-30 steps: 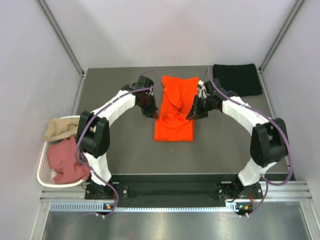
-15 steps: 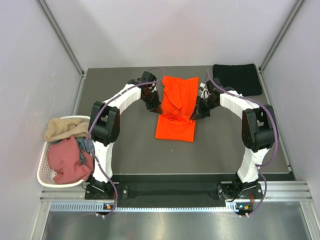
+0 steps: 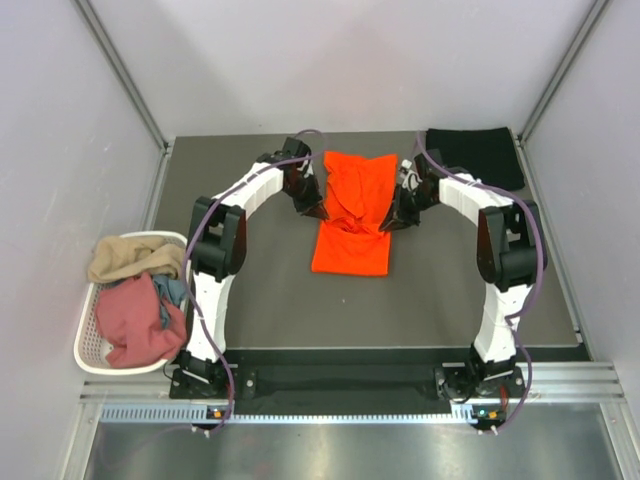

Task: Fold and stack the t-shirts
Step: Fold the tshirt

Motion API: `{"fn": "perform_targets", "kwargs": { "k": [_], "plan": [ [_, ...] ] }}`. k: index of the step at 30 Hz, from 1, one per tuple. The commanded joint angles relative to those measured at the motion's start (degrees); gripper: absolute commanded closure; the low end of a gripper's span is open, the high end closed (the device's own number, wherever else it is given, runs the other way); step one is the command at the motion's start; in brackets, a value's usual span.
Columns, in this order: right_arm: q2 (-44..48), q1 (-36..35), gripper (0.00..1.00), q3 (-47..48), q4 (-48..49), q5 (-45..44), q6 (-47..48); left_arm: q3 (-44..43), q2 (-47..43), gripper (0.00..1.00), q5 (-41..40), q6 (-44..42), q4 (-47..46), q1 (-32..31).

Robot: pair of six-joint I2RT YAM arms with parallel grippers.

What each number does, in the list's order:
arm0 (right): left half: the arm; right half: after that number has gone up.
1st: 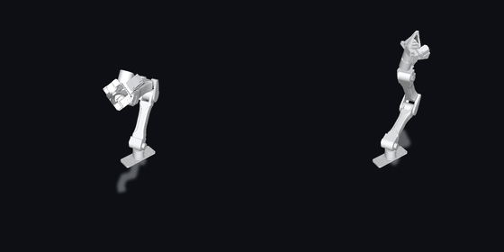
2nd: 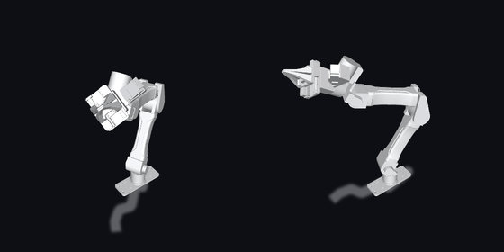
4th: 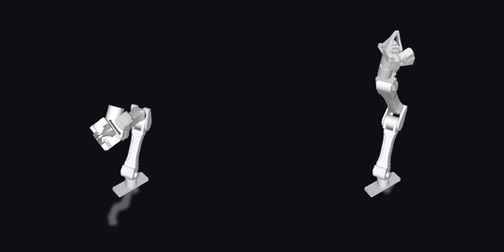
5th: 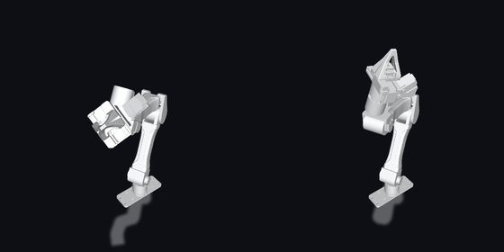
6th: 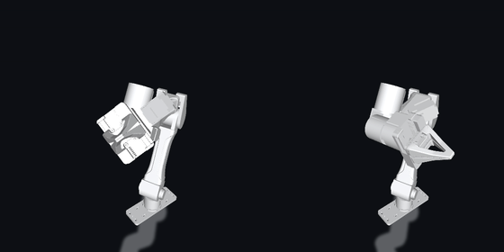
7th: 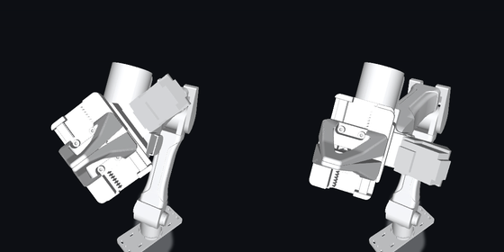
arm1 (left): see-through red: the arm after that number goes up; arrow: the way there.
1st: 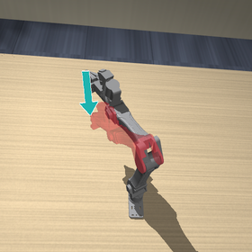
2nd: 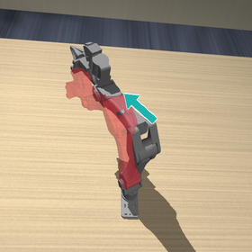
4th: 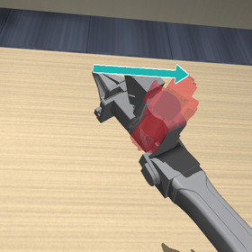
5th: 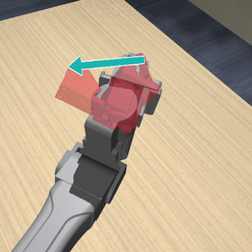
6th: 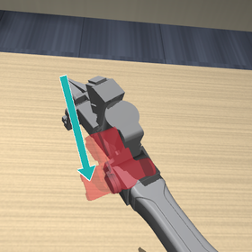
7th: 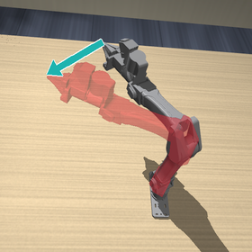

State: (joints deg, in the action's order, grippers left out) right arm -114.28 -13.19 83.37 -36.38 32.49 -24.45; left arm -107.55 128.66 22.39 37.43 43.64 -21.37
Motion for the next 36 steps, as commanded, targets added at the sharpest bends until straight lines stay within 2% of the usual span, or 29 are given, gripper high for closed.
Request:
{"fn": "perform_targets", "kwargs": {
  "k": [1,12,13,15,16,17,19,20,22,24,26,29,32,36],
  "plan": [
    [-0.6,1.1,1.00,2.6,1.8,0.9,0.6,-2.6,0.5,1.00,1.3,0.1,-1.4,1.0],
    [-4.3,2.2,0.93,5.2,2.6,1.0,-0.7,-9.9,6.4,1.00,2.1,0.2,0.4,1.6],
    [-4.7,2.2,0.91,5.6,2.5,0.9,-0.7,-10.3,6.8,0.96,2.2,0.0,0.7,1.7],
    [-5.1,2.4,0.84,6.2,2.0,0.6,-0.5,-11.7,7.4,0.89,1.3,-0.3,2.3,1.8],
    [-4.9,2.5,0.79,6.8,1.8,0.2,-0.3,-12.1,7.1,0.77,0.5,-0.8,3.2,1.8],
    [-4.8,2.6,0.67,7.2,1.4,-0.1,-0.1,-12.3,6.7,0.73,-0.7,-1.1,3.9,1.9],
    [-3.8,2.9,0.55,8.5,-1.1,-2.3,1.5,-12.1,5.2,0.65,-5.1,-2.4,6.3,2.0],
    [-3.3,3.1,0.46,9.0,-2.5,-3.1,2.4,-11.8,3.3,0.61,-6.7,-3.1,7.0,2.1],
    [-1.1,3.1,0.37,9.7,-6.7,-5.9,5.1,-9.5,-0.8,0.57,-11.6,-4.8,8.5,2.1],
    [1.3,3.1,0.28,6.7,-7.6,-6.3,6.8,-3.6,-4.1,0.49,-12.6,-5.5,7.7,2.2],
    [7.1,3.1,0.19,1.5,-7.7,-6.3,7.7,4.0,-9.4,0.45,-11.8,-6.2,4.5,2.2],
    [11.6,3.0,0.13,-4.9,-5.3,-6.0,7.6,14.4,-15.2,0.43,-6.4,-6.7,1.0,2.2],
    [15.9,1.8,0.13,-13.8,0.5,-1.3,5.6,23.0,-18.4,0.42,0.2,-6.1,-3.8,1.9],
    [17.2,-1.0,0.18,-22.6,7.1,1.6,1.9,28.5,-18.6,0.42,5.6,-4.5,-9.8,0.9]
  ]
}}
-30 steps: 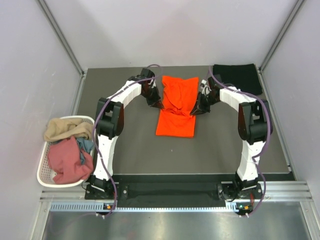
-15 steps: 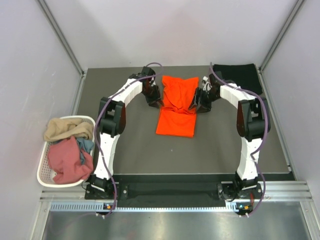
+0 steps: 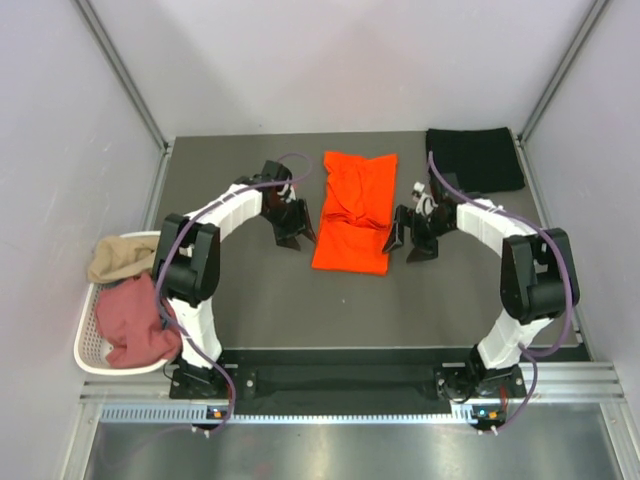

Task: Fold and stack the t-shirts
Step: Fold the tshirt

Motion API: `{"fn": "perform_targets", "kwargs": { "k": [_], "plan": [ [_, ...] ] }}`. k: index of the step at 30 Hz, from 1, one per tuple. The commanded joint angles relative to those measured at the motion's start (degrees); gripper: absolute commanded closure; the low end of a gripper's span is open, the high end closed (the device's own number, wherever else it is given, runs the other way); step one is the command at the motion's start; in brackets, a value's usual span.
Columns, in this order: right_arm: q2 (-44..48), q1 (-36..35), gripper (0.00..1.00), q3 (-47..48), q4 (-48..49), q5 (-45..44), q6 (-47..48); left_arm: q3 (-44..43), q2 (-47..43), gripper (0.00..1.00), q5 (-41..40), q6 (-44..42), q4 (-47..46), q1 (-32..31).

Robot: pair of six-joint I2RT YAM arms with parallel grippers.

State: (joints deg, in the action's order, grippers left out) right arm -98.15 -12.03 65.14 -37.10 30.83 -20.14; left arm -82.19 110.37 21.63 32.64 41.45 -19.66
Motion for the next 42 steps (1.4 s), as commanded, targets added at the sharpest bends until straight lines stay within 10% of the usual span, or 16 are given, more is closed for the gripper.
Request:
{"fn": "perform_targets", "kwargs": {
  "k": [1,18,24,28,33,37,42],
  "plan": [
    [1.3,-2.3,0.20,-5.6,9.5,3.4,-3.2,3.9,0.5,0.42,7.5,0.7,-9.0,-0.9],
    [-7.1,-4.3,0.43,-6.1,11.8,8.1,-0.4,6.2,4.5,0.66,8.6,2.7,-12.5,-3.8],
    [-6.3,-4.7,0.78,-8.4,11.4,6.6,0.5,11.5,2.8,1.00,7.3,2.6,-12.4,-6.7],
    [-2.2,-4.8,0.91,-11.3,7.5,4.9,0.2,16.1,-0.5,1.00,4.2,2.9,-11.3,-9.6],
    [7.5,-4.7,0.90,-18.3,0.6,3.1,0.3,25.1,-9.0,1.00,2.5,4.4,-10.2,-12.9],
    [11.3,-4.6,0.53,-18.7,-3.6,-0.7,1.7,27.3,-14.5,0.75,-0.5,3.9,-7.0,-13.0],
    [9.6,-4.7,0.38,-7.1,-6.8,-8.9,4.3,18.6,-18.3,0.46,-7.7,-0.4,-2.5,-12.9]
  ]
}}
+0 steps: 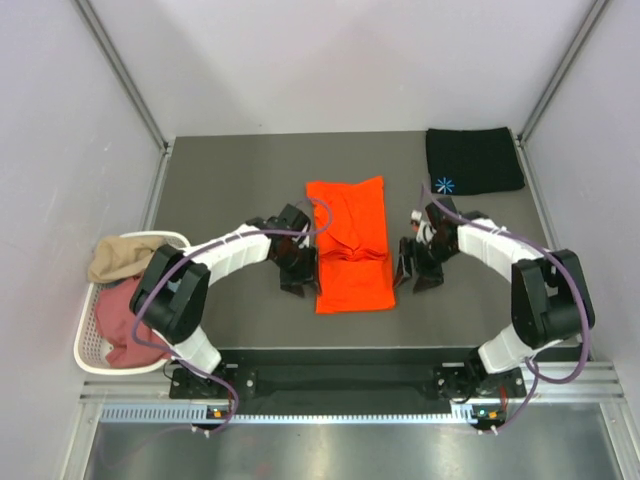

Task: Fold and stack the t-shirts
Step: Fold the tshirt

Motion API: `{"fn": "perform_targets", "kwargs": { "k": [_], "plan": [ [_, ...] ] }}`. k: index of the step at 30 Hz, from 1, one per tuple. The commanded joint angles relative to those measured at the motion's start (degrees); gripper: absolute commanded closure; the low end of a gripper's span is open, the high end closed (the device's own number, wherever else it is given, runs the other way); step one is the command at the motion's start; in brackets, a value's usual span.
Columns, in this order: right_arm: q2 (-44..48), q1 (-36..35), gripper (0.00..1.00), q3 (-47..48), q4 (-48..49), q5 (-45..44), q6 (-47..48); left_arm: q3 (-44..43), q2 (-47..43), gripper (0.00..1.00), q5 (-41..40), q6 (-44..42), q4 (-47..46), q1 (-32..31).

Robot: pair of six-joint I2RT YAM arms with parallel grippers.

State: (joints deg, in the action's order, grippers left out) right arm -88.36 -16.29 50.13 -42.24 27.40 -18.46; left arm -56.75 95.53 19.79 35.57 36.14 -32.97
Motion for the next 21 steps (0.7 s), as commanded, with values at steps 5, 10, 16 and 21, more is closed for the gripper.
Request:
{"fn": "perform_targets", "kwargs": {
  "k": [5,10,16,21],
  "plan": [
    [-7.7,-0.6,0.39,18.6,-2.1,-1.9,1.7,-16.4,3.5,0.48,-9.8,-7.8,5.5,1.0],
    [-11.7,-1.0,0.45,22.0,-1.3,-1.5,1.0,-21.5,9.7,0.56,-7.7,-8.9,4.6,1.0],
    [-14.6,-1.7,0.42,22.4,0.4,-0.9,0.4,-23.9,12.0,0.48,-11.0,-9.9,5.3,1.0],
    [-16.5,-2.3,0.43,22.6,2.2,1.2,-0.8,-26.9,14.5,0.48,-12.8,-10.3,7.2,1.0]
  ]
}}
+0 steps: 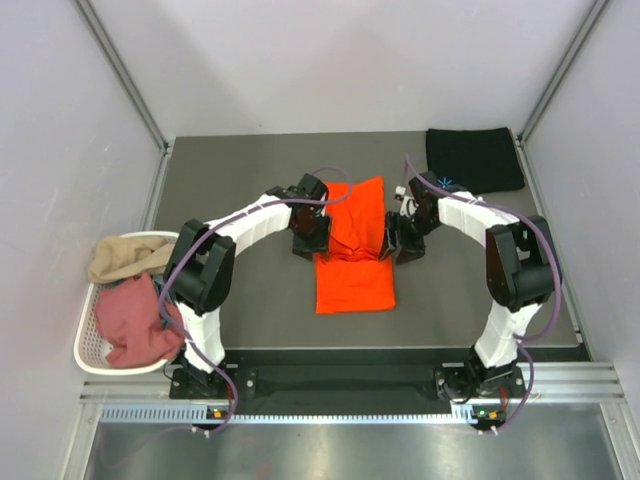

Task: Fold and stack the t-shirts
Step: Fold the tshirt

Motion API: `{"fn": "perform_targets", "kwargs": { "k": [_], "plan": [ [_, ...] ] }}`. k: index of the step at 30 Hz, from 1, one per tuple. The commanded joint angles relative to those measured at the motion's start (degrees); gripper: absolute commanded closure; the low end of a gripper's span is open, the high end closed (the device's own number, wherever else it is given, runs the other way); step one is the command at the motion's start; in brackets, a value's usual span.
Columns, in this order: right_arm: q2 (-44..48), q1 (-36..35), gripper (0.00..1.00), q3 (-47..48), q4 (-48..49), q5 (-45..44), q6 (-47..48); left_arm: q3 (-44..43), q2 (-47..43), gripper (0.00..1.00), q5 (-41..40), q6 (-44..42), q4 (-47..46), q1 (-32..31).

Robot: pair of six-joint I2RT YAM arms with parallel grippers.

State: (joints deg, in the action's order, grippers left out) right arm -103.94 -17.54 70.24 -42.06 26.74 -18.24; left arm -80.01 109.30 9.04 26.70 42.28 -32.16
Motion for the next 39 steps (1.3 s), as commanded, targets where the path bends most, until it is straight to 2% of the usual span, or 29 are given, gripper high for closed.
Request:
{"fn": "perform_targets", "kwargs": {
  "k": [1,5,7,12,14,16,19,20,27,29,30,32,33,34,36,37,39],
  "plan": [
    [-1.3,-1.3,0.44,2.9,2.3,1.9,-1.2,-3.8,1.2,0.48,-2.1,-1.3,1.3,0.2],
    [-3.2,-1.3,0.49,4.0,3.2,1.8,-1.4,-5.2,3.5,0.51,-1.9,-0.9,1.3,0.2],
    [-3.8,-1.3,0.56,5.3,3.1,1.6,-1.5,-6.6,4.5,0.55,-1.6,-0.9,1.4,0.2],
    [-5.7,-1.3,0.66,8.1,2.5,1.2,-1.6,-8.3,6.1,0.61,-2.6,-1.0,2.9,0.3],
    [-6.3,-1.3,0.69,9.2,2.2,0.9,-1.3,-8.7,6.1,0.66,-3.1,-1.0,2.9,0.3],
    [-6.8,-1.4,0.75,10.2,2.1,0.9,-1.1,-8.9,6.0,0.76,-3.7,-0.5,3.1,0.3],
    [-7.8,-1.3,0.84,11.4,1.6,0.4,-0.6,-10.2,6.1,0.82,-5.8,0.0,4.2,0.4],
    [-8.3,-1.3,0.84,11.6,1.5,0.2,-0.5,-10.6,5.9,0.87,-6.4,0.1,4.6,0.4],
    [-10.1,-1.2,0.85,13.6,1.3,-0.5,0.0,-14.6,7.8,0.94,-8.0,0.6,6.3,1.3],
    [-10.8,-0.8,0.84,14.3,1.1,-0.7,0.0,-16.0,8.7,0.92,-8.0,1.2,7.6,1.7],
    [-10.9,-0.7,0.82,14.5,1.0,-0.9,0.0,-16.4,9.1,0.82,-8.0,1.5,8.1,1.8],
    [-11.1,-0.4,0.65,15.1,0.7,-1.7,0.2,-17.5,9.7,0.77,-8.6,2.4,10.2,2.2],
    [-11.0,-0.2,0.63,15.3,0.7,-1.7,0.5,-17.4,9.5,0.73,-8.5,2.6,10.4,2.3],
    [-11.0,-0.1,0.59,15.9,0.5,-2.0,0.9,-16.9,8.4,0.64,-8.5,3.0,10.6,2.2],
    [-10.2,0.0,0.54,17.2,-0.7,-2.9,1.5,-14.7,6.6,0.54,-10.1,3.5,10.0,2.2],
    [-9.8,0.0,0.53,17.5,-1.3,-3.7,1.7,-13.9,4.4,0.46,-9.8,3.7,9.7,2.2],
    [-8.0,-0.4,0.50,17.8,-3.1,-3.9,2.1,-11.1,1.8,0.44,-9.3,4.1,8.8,2.0]
  ]
}}
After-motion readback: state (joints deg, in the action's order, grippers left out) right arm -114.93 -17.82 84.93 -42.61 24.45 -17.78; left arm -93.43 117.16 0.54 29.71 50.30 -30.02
